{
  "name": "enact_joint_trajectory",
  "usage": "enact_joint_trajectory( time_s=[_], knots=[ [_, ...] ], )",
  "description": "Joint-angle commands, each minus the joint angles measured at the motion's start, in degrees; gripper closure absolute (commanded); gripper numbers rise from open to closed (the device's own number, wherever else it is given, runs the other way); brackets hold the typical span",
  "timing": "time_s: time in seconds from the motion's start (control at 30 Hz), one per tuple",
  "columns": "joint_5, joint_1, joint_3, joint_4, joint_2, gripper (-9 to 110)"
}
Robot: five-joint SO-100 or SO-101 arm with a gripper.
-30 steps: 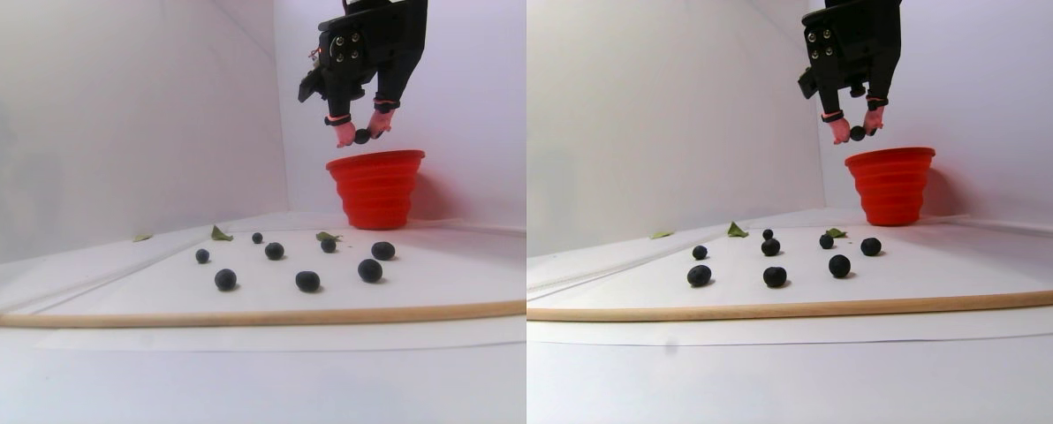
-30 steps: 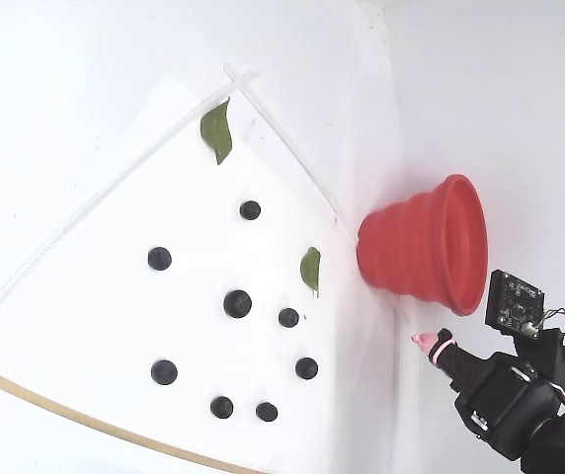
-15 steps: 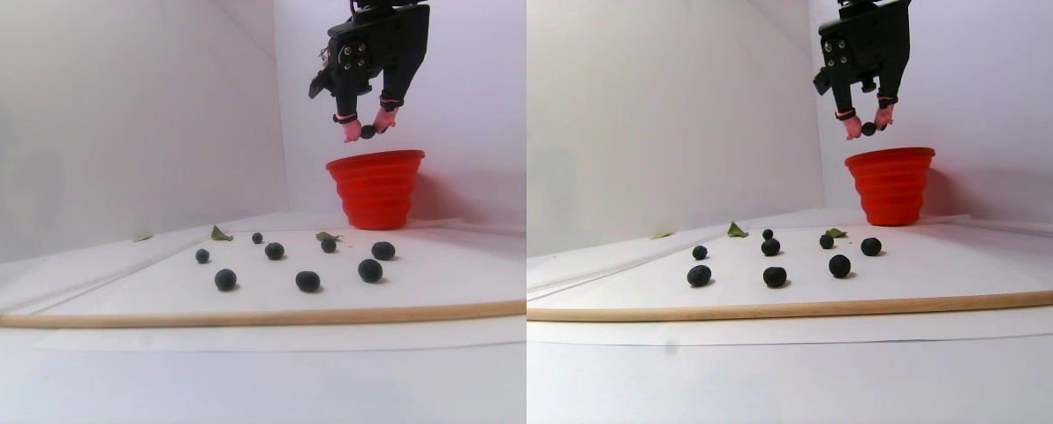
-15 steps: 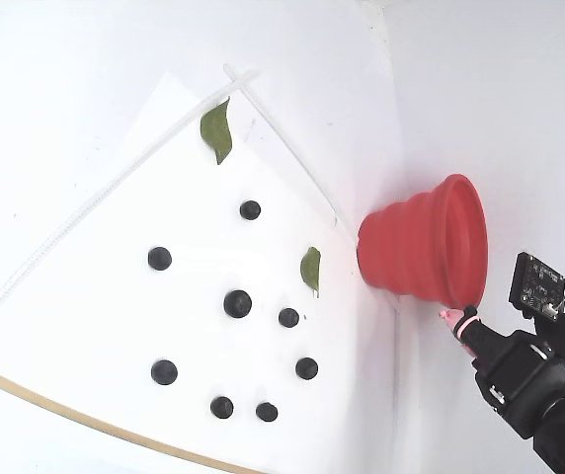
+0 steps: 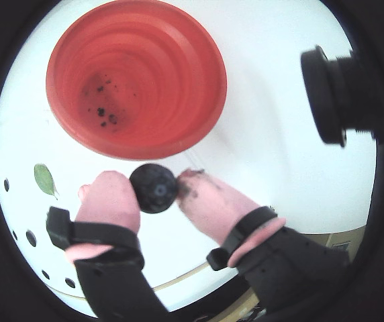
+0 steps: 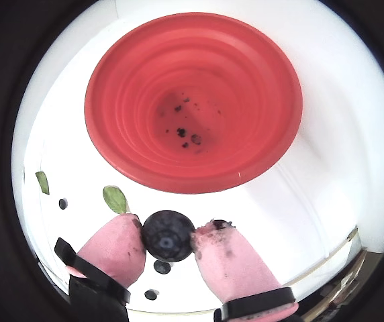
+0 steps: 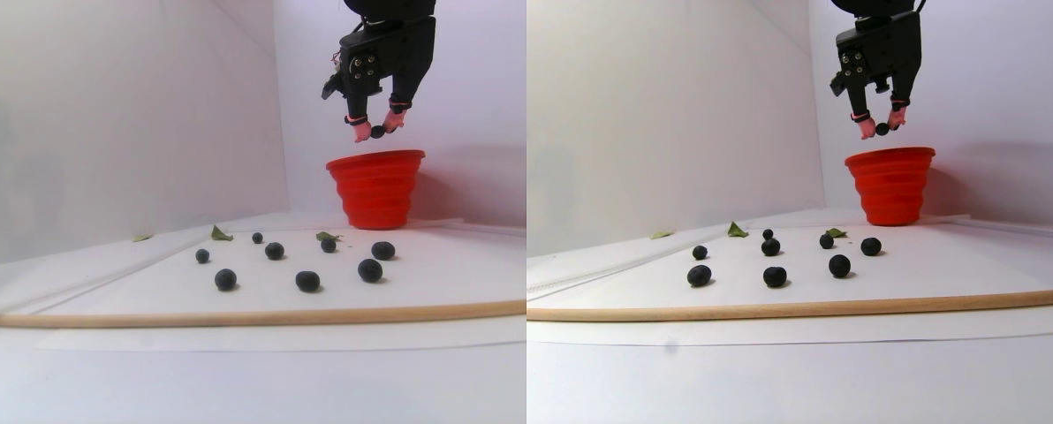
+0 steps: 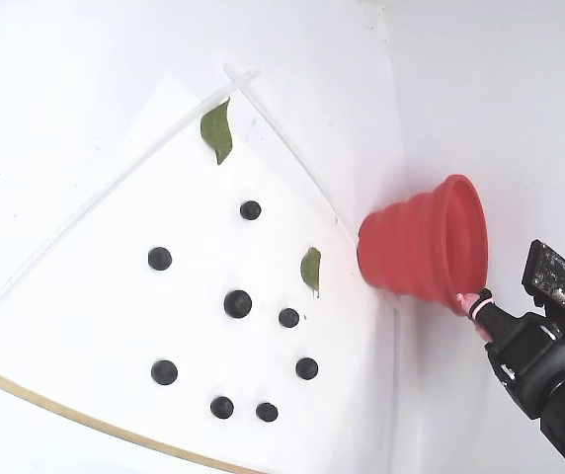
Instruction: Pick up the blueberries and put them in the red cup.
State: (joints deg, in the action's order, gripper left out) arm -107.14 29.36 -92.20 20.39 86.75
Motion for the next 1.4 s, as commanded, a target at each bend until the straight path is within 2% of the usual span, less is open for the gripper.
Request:
enact_joint_trajectory(
  time_s=[0.0,0.57,1.03,1.37],
  knots=[
    [1.0,0.4,8.4,-1.4,1.3,88],
    [4.8,0.4,22.4,-1.4,-8.8,87],
    [6.9,0.3,24.3,-1.4,-9.6,82],
    [5.7,0.2,17.1,-1.4,-3.3,83]
  ],
)
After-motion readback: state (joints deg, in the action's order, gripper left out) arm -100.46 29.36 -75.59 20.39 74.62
